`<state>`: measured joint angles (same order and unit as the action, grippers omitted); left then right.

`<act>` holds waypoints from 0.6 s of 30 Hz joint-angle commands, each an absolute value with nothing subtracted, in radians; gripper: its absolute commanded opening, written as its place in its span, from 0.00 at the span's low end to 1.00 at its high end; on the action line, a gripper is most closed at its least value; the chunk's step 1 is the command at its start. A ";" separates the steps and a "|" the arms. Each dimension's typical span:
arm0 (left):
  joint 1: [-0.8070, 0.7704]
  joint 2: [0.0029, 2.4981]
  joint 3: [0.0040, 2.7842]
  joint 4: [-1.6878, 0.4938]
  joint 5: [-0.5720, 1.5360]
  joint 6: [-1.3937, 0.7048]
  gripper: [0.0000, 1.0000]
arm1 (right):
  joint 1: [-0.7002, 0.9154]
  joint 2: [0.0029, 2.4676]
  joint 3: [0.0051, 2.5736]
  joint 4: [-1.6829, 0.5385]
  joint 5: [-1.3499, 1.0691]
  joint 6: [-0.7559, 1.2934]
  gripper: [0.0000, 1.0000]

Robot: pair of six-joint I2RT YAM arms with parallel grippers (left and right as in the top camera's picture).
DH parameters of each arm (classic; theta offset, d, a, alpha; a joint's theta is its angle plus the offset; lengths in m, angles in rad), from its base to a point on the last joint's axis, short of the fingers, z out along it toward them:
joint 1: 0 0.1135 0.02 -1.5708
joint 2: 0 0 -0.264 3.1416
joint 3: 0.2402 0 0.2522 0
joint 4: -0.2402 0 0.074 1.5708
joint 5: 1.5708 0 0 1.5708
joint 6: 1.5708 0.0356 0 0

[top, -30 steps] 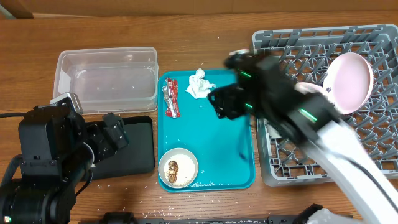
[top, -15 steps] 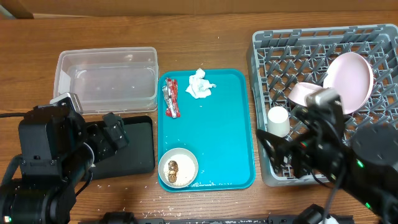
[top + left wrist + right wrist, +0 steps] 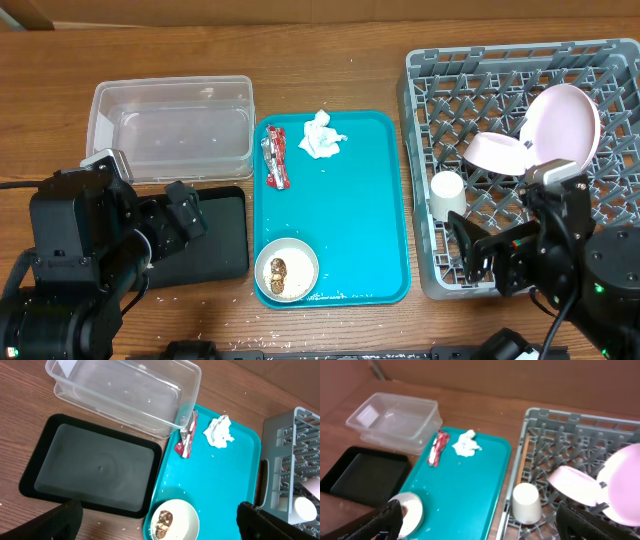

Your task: Sort waste into correct bins and load items into the dishwasher

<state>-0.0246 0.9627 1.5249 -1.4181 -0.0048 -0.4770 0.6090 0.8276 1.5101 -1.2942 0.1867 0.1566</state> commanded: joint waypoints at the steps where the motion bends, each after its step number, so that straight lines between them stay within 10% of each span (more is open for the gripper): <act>1: -0.027 0.962 1.540 -1.417 -0.008 -0.495 1.00 | 0.532 0.803 1.470 -1.242 0.208 0.152 1.00; 18: -0.027 0.962 1.540 -1.417 -0.008 -0.495 1.00 | 0.120 0.262 0.546 -0.495 0.074 0.151 1.00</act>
<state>-0.0246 0.9634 1.5269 -1.4178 -0.0044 -0.4778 0.1345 0.3496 0.6483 -0.5594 0.0830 0.1562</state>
